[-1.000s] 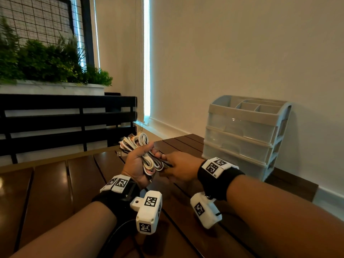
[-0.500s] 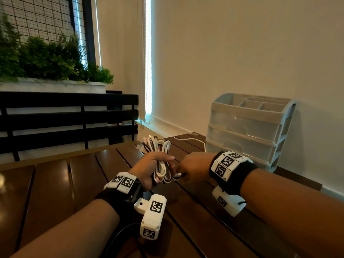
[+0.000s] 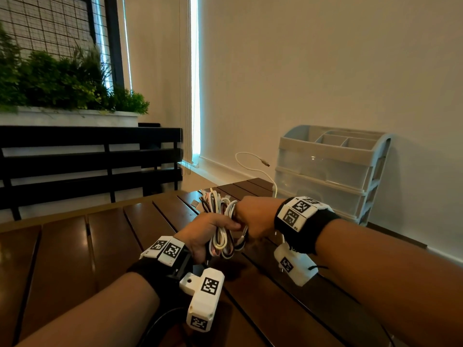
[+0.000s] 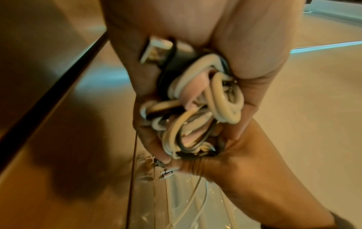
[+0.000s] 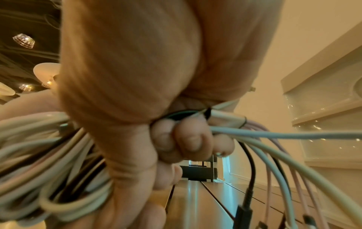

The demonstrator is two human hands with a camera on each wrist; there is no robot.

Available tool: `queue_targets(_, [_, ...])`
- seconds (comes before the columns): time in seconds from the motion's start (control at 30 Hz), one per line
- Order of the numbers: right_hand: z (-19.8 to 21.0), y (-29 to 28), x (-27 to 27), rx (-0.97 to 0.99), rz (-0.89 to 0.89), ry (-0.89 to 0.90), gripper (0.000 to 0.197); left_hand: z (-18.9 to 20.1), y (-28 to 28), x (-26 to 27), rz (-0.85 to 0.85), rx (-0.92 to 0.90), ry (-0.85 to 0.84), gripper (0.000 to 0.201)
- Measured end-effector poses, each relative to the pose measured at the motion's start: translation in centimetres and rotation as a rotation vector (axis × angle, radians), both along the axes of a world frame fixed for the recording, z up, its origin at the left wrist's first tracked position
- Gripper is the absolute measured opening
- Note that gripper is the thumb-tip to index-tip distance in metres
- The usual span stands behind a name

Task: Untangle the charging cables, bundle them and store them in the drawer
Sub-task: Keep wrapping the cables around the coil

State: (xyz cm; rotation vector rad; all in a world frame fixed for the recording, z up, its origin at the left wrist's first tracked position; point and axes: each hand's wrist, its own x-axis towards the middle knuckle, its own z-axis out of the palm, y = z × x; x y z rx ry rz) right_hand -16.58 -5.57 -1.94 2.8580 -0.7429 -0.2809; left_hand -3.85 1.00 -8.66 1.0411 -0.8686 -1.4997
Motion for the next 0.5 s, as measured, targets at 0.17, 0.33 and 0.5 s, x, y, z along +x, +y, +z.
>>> queue_targets(0.17, [0.1,-0.5,-0.4,-0.025,-0.068,-0.163,0.038,0.2,0.4,-0.6,-0.097,-0.047,0.008,0.029])
queue_targets(0.33, [-0.2,-1.1,0.2,-0.025,-0.132,-0.229,0.034,0.2,0.6,-1.1,-0.117,-0.084,-0.082,0.039])
queue_targets(0.5, [-0.1,-1.2,0.5,0.130,-0.140,-0.202,0.028,0.1,0.5,-1.2,0.028,-0.146,-0.289,0.034])
